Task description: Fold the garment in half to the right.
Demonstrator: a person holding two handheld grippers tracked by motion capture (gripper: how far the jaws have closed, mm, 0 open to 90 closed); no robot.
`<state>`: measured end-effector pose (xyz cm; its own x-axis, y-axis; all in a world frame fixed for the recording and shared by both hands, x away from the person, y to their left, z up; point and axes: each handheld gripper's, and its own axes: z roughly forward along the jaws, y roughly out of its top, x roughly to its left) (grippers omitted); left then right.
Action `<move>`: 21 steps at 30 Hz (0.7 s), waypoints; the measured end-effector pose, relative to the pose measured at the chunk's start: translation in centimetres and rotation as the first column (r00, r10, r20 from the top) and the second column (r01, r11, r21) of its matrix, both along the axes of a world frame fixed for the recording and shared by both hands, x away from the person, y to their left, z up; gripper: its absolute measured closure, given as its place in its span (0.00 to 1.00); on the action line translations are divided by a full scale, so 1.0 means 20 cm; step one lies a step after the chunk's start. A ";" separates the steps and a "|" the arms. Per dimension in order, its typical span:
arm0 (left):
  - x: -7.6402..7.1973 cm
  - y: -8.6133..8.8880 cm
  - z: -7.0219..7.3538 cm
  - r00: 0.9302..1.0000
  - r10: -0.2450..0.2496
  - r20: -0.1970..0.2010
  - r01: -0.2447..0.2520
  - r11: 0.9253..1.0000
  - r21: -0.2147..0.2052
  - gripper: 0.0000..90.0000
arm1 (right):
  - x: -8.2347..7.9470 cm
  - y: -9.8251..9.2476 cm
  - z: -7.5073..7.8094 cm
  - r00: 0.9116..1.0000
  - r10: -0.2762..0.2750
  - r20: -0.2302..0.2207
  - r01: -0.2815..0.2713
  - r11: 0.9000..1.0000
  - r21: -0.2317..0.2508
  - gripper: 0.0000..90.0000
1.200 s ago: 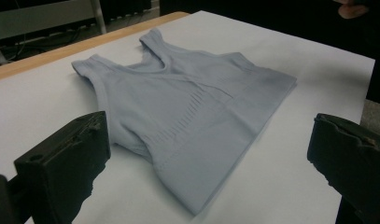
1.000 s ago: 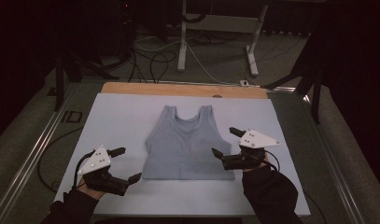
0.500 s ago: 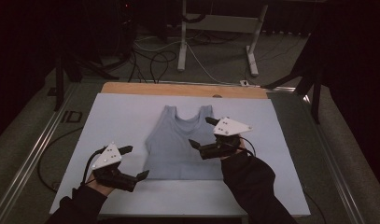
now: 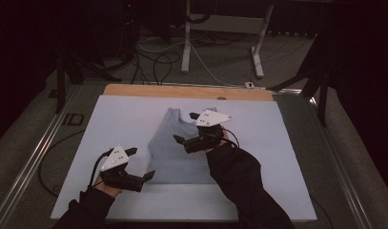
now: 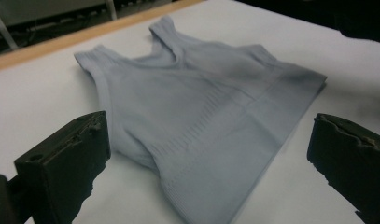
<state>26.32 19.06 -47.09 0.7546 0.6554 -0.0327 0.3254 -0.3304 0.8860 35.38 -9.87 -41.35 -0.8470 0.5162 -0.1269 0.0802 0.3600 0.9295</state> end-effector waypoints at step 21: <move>0.15 -0.04 -0.23 0.972 0.016 -0.233 0.015 0.992 0.129 0.14 | 0.10 0.08 -0.16 0.999 -0.001 -0.054 -0.001 0.999 -0.046 0.09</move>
